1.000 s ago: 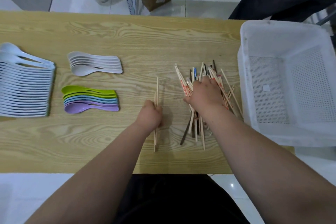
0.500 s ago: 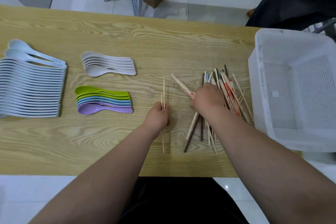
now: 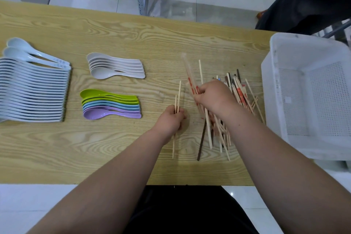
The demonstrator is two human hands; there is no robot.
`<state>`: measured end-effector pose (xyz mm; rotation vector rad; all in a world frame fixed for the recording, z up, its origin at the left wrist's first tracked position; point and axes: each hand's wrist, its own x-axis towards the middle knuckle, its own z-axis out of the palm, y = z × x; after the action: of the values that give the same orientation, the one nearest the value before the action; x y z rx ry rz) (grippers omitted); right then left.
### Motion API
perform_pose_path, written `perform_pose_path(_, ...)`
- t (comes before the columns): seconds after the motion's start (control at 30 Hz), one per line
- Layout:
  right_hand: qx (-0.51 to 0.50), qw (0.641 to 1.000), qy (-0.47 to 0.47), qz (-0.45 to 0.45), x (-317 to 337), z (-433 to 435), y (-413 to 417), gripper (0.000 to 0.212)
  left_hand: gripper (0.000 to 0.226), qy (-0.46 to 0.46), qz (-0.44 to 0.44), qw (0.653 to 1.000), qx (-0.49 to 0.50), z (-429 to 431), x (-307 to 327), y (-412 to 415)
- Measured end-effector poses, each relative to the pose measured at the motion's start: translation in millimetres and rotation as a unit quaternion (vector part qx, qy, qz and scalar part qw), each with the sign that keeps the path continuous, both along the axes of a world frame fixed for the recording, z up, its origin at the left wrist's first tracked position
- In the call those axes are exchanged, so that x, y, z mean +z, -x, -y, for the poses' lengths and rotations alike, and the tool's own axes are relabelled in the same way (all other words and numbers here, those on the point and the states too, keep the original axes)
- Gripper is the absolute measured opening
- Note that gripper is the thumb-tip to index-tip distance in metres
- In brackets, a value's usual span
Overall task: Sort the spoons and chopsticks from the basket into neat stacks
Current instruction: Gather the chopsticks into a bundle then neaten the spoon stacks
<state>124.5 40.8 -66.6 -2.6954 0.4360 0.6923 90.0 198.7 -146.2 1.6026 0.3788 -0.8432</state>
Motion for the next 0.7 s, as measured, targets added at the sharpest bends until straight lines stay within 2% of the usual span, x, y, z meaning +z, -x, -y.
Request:
perform_pose_path(0.1,-0.041,0.998,-0.055,-0.001,9,3,-3,0.030,0.011,0.005,0.004,1.000,-0.007,2,2,-1)
perform_pose_path(0.27,-0.119,0.978,-0.169,0.024,13,14,-2,0.017,0.010,0.015,-0.002,1.000,0.004,1,3,-1)
perform_pose_path(0.33,-0.177,0.959,-0.215,0.052,8,18,-2,0.031,0.009,0.002,0.000,1.000,0.022,-1,4,-4)
perform_pose_path(0.43,-0.228,0.932,-0.273,0.066,2,21,0,0.013,0.007,0.002,0.005,0.998,0.067,-7,6,-8)
perform_pose_path(0.53,-0.275,0.895,-0.349,0.040,-3,16,5,0.012,0.014,0.007,0.018,0.996,0.090,-11,14,-10)
perform_pose_path(0.6,-0.290,0.876,-0.386,0.009,-5,4,12,0.011,0.020,0.043,0.023,0.995,0.087,-11,23,-10)
perform_pose_path(0.7,-0.294,0.854,-0.428,-0.032,-5,-19,27,0.012,0.029,0.023,0.062,0.998,0.006,-12,35,-5)
